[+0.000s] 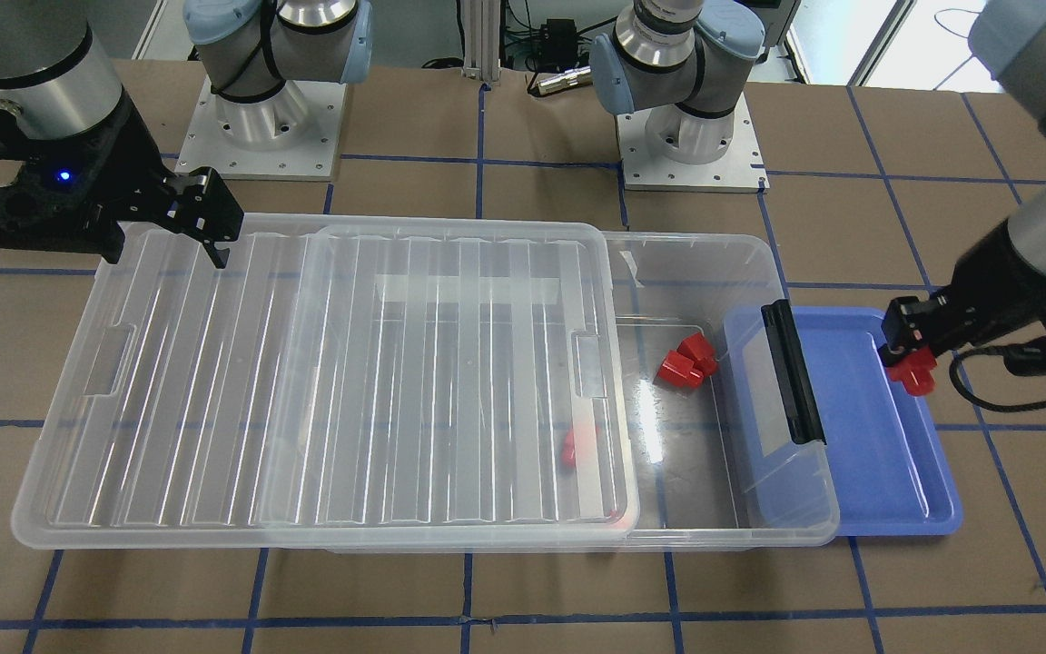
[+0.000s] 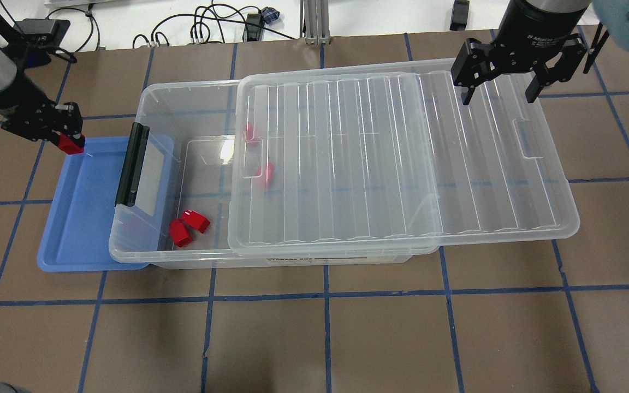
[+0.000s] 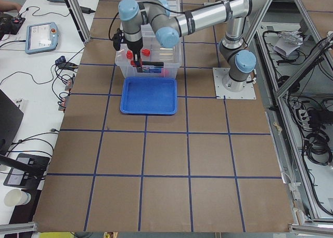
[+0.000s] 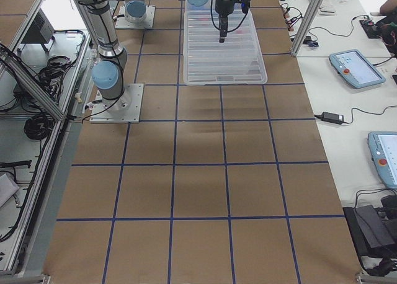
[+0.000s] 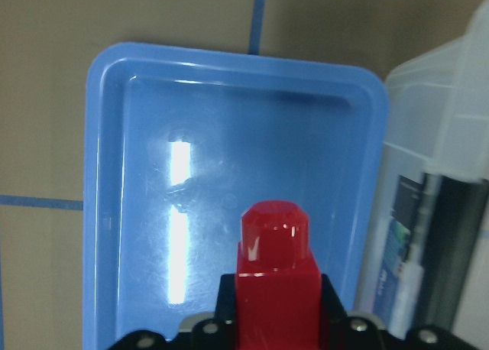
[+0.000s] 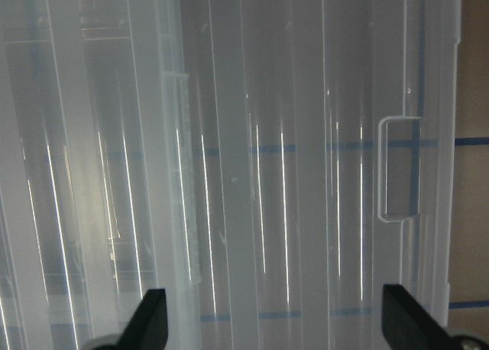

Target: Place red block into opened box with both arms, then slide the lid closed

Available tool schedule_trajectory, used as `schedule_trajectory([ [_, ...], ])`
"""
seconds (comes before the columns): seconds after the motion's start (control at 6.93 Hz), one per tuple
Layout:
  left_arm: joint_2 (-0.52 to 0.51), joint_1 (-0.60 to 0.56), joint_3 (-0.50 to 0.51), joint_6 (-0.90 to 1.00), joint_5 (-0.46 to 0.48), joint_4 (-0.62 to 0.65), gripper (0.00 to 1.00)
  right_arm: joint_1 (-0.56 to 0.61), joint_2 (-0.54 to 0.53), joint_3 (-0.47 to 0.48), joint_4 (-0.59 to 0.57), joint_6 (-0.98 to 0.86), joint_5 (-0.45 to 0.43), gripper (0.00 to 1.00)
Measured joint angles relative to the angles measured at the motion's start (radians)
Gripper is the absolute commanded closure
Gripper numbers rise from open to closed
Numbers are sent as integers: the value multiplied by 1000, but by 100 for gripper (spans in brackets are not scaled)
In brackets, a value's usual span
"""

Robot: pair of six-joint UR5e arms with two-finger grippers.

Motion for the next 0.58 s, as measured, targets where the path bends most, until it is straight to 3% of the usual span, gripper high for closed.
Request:
schedule_trajectory([
  [0.29,23,-149,-35,-145,-7,2,94,-4,1,0,1,-3,0,0],
  [0.58,12,-196,-175,-168,-12,157,95,-18,-1,0,3,-8,0,0],
])
